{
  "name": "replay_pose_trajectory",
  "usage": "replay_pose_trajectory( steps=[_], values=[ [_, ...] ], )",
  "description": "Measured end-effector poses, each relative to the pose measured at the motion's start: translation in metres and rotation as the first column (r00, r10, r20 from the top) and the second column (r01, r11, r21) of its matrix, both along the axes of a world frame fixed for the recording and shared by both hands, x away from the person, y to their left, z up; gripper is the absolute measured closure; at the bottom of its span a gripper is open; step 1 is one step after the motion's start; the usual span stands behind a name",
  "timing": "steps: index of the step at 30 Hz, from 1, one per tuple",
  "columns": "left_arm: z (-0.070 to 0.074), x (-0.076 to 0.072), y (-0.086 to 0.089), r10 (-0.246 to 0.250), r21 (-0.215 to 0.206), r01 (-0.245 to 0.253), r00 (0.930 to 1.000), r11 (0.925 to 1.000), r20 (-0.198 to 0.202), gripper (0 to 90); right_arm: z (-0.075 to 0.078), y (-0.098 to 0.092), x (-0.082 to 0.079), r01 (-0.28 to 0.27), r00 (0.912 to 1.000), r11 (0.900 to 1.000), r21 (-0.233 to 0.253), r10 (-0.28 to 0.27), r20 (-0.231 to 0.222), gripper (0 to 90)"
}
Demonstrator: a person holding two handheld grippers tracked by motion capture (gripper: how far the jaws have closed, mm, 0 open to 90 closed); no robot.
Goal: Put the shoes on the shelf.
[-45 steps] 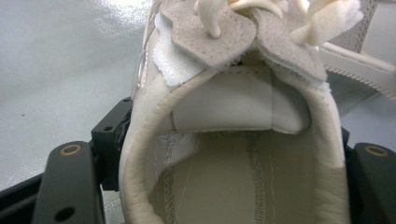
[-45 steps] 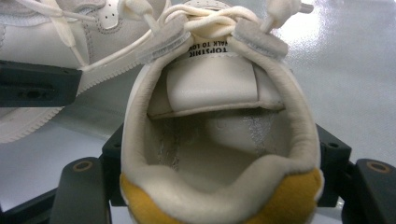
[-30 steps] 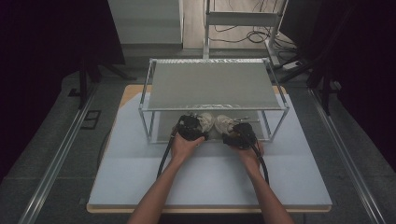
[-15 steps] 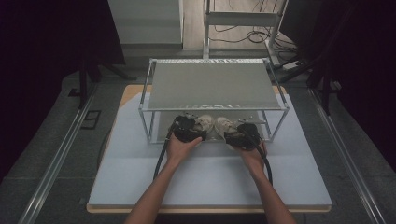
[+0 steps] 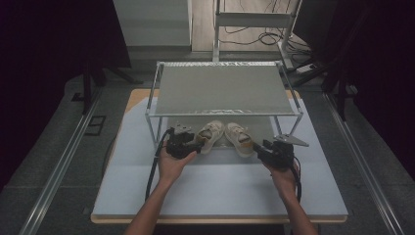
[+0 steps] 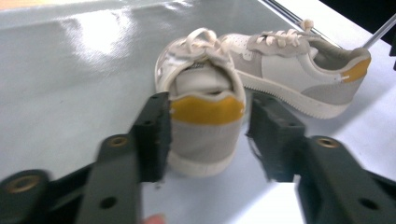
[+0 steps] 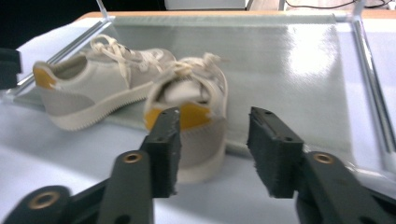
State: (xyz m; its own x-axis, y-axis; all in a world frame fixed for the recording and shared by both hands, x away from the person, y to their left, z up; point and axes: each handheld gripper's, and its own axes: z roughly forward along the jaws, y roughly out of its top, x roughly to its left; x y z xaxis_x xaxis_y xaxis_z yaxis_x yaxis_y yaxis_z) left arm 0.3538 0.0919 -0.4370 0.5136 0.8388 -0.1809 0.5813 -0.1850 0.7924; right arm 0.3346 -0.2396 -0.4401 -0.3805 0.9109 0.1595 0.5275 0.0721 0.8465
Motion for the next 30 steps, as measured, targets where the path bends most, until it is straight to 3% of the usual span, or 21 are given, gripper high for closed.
replay_pose_trajectory(
  steps=[8, 13, 18, 30],
  values=[
    [-0.019, -0.001, 0.024, 0.03, 0.016, -0.03, 0.9989, 0.9994, -0.035, 74.8, -0.013, -0.022, -0.003, 0.0, 0.9987, 0.999, -0.033, -0.002, -0.051, 76.5],
    [-0.034, 0.004, 0.031, 0.049, 0.033, -0.047, 0.9952, 0.9984, -0.084, 84.3, -0.019, -0.022, -0.001, -0.008, 0.9977, 0.999, -0.049, 0.004, -0.067, 82.2],
    [-0.042, 0.005, 0.029, 0.032, 0.041, -0.027, 0.9929, 0.9988, -0.115, 85.9, -0.025, -0.018, 0.002, -0.019, 0.9965, 0.998, -0.059, 0.014, -0.083, 83.3],
    [-0.044, 0.007, 0.012, -0.01, 0.042, 0.015, 0.9922, 0.999, -0.124, 85.1, -0.031, 0.004, 0.007, -0.063, 0.9939, 0.995, -0.083, 0.055, -0.096, 84.0]
  ],
)
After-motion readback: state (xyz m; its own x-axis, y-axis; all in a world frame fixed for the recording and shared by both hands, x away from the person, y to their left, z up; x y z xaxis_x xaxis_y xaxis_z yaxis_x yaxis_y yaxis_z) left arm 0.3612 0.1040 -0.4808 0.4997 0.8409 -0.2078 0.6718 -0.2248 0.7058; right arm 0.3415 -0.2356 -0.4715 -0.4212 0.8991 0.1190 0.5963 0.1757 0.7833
